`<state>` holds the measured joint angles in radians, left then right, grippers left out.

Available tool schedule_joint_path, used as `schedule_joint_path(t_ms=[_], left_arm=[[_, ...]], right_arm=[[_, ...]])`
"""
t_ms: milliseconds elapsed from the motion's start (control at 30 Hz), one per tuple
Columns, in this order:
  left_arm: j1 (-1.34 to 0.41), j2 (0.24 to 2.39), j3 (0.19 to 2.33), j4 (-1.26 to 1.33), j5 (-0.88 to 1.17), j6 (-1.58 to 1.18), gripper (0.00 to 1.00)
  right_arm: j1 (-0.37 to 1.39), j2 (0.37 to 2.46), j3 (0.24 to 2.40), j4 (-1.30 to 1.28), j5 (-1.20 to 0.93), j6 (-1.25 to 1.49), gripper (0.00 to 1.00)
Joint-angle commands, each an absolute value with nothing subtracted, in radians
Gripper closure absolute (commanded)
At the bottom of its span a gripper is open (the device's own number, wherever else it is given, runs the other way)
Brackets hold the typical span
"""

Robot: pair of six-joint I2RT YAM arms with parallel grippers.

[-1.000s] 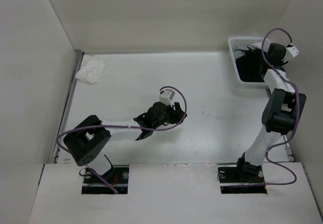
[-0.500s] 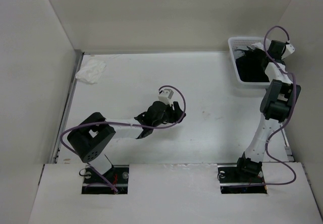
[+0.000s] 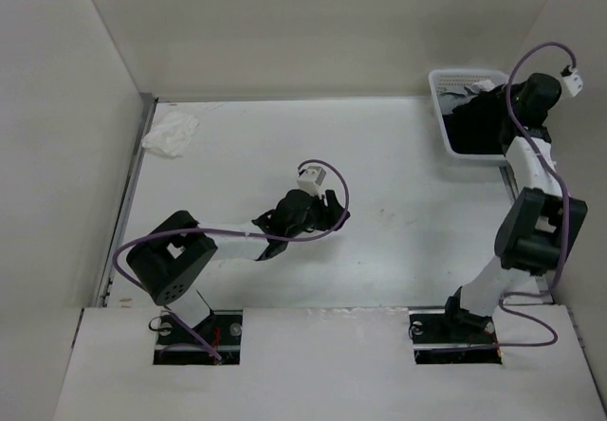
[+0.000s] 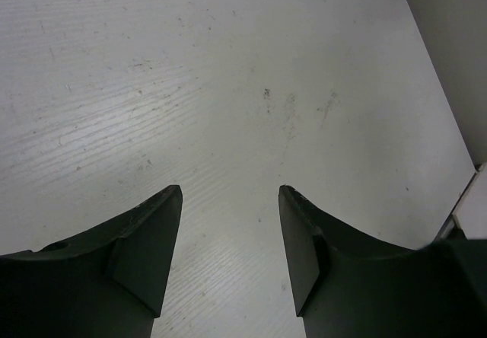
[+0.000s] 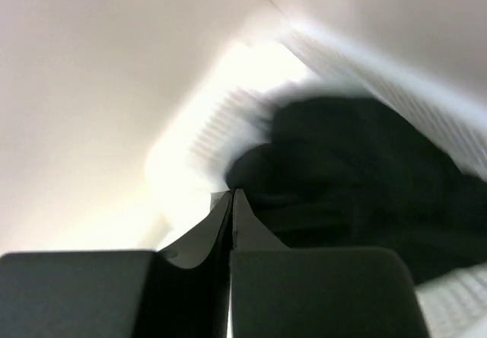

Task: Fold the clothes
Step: Grab the tank top from the pile, then flatten the tank top out

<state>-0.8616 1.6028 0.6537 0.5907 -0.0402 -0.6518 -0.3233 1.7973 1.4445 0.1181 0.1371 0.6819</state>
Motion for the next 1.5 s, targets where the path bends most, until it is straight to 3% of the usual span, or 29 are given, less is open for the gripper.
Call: schedule_joint_path(t_ms=[0, 267, 533, 767, 900, 967, 1133, 1200, 1267, 1367, 1433, 1467], left_arm=[[-0.844, 1.577, 0.646, 0.649, -0.037, -0.655, 0.48], [-0.754, 1.445, 0.588, 0.641, -0.074, -0.692, 0.48], [-0.506, 1.005, 0.491, 0.456, -0.143, -0.759, 0.47], [-0.377, 0.885, 0.434, 0.347, -0.130, -0.802, 0.46], [-0.341, 0.902, 0.407, 0.344, -0.118, -0.816, 0.46], [-0.350, 0.917, 0.402, 0.344, -0.127, -0.807, 0.46], [-0.421, 0.972, 0.400, 0.333, -0.153, -0.772, 0.46], [-0.465, 1.005, 0.399, 0.328, -0.187, -0.756, 0.46], [-0.501, 1.044, 0.405, 0.328, -0.210, -0.735, 0.46], [-0.547, 1.132, 0.434, 0.296, -0.233, -0.704, 0.47], [-0.561, 1.193, 0.452, 0.264, -0.239, -0.699, 0.48], [-0.561, 1.222, 0.456, 0.250, -0.242, -0.704, 0.48]], right_arm=[[-0.216, 1.435, 1.373, 0.446, 0.138, 0.666, 1.00], [0.146, 1.068, 1.410, 0.428, 0.123, 0.510, 1.00], [0.802, 0.936, 1.503, 0.428, 0.263, 0.080, 0.99], [0.734, 1.110, 1.260, 0.480, 0.279, 0.263, 0.99], [0.638, 1.391, 1.196, 0.607, 0.140, 0.417, 0.97], [0.564, 1.614, 1.286, 0.669, 0.034, 0.448, 0.94], [0.423, 1.929, 1.691, 0.415, -0.034, 0.578, 0.79], [0.413, 1.936, 1.755, 0.294, -0.014, 0.575, 0.63], [0.413, 1.883, 1.697, 0.240, 0.027, 0.549, 0.56], [0.471, 1.723, 1.463, 0.180, 0.100, 0.523, 0.71], [0.542, 1.597, 1.257, 0.161, 0.110, 0.535, 0.91], [0.594, 1.536, 1.150, 0.158, 0.107, 0.548, 0.95]])
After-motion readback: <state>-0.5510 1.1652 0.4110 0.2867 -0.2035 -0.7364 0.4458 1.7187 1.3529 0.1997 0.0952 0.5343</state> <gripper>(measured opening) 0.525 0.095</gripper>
